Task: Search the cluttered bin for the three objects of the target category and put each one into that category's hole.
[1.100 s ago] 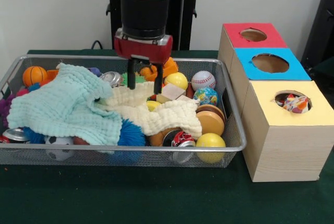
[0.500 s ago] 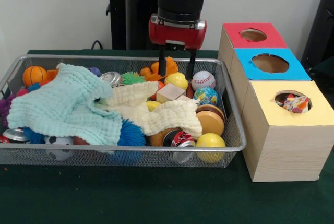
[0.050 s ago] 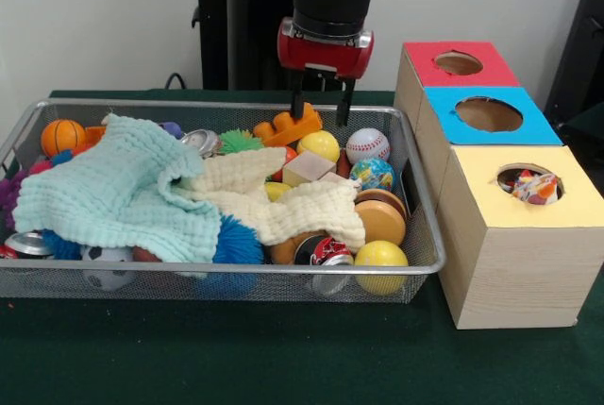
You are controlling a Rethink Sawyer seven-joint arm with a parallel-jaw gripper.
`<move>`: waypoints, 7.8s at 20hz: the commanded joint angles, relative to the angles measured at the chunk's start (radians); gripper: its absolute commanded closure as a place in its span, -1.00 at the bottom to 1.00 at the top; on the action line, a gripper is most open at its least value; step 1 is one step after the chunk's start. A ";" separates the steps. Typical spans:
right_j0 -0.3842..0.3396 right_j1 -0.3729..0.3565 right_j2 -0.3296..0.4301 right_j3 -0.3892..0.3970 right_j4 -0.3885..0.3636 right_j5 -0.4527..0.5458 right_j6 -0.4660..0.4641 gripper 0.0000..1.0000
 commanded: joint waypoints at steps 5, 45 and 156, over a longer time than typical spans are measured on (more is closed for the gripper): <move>-0.044 0.044 -0.031 0.068 0.008 0.029 0.061 -1.00; -0.129 0.350 -0.110 -0.174 -0.166 -0.218 0.009 -1.00; 0.085 0.180 -0.344 -0.168 0.016 0.078 0.167 -1.00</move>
